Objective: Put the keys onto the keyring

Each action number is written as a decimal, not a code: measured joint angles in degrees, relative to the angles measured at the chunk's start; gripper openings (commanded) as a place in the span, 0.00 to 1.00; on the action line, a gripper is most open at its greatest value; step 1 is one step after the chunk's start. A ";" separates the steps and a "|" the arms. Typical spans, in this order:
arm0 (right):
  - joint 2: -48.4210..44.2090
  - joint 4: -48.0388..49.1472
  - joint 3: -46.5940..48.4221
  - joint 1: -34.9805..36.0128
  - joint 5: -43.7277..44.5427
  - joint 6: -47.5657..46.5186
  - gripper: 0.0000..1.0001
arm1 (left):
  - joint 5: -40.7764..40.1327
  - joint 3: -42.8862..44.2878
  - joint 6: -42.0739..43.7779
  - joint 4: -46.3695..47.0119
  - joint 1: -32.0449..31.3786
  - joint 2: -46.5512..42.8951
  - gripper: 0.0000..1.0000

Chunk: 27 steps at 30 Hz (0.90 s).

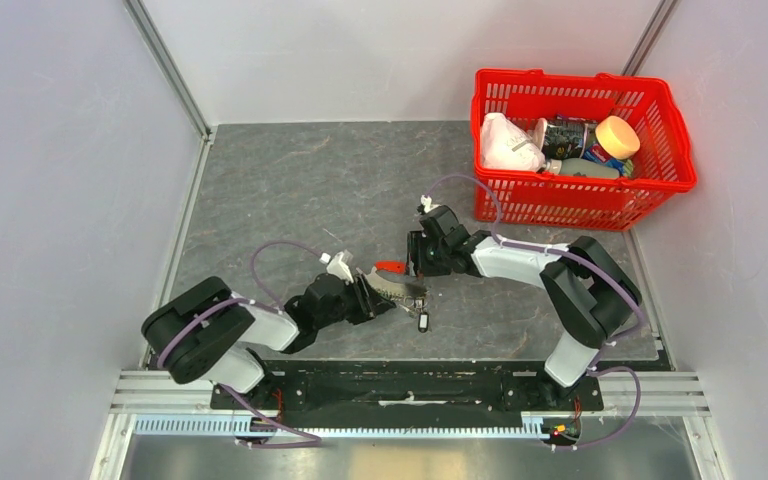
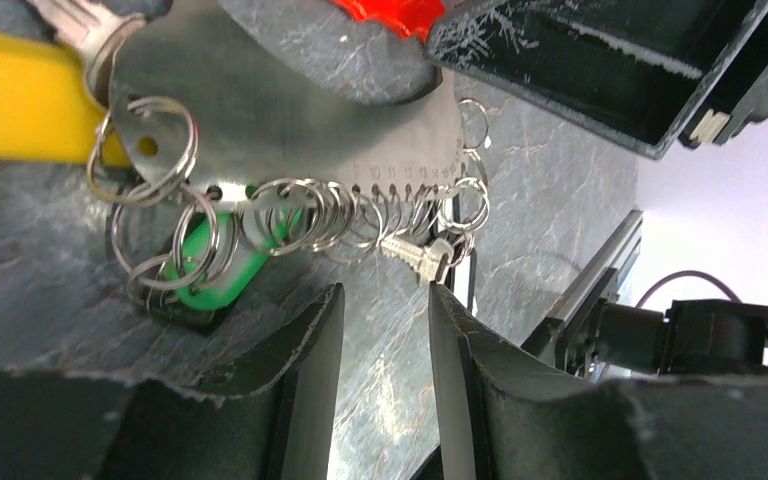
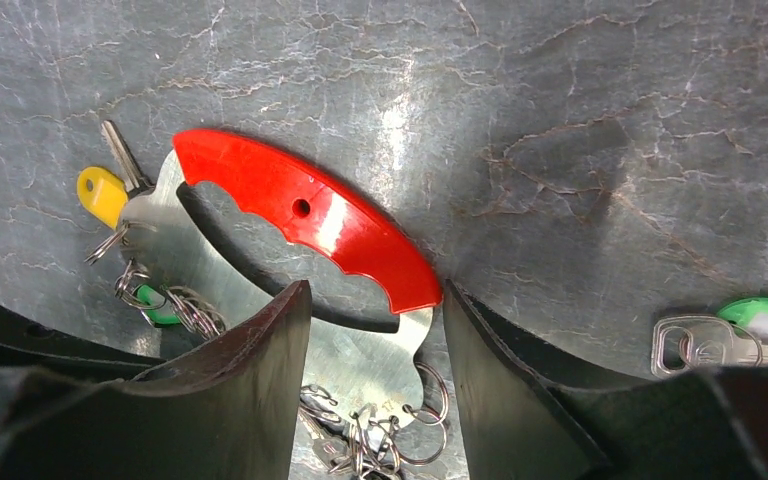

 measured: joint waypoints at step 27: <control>-8.52 4.13 -10.95 5.73 -2.84 10.10 0.57 | 3.23 0.09 -1.20 9.94 11.08 6.91 0.39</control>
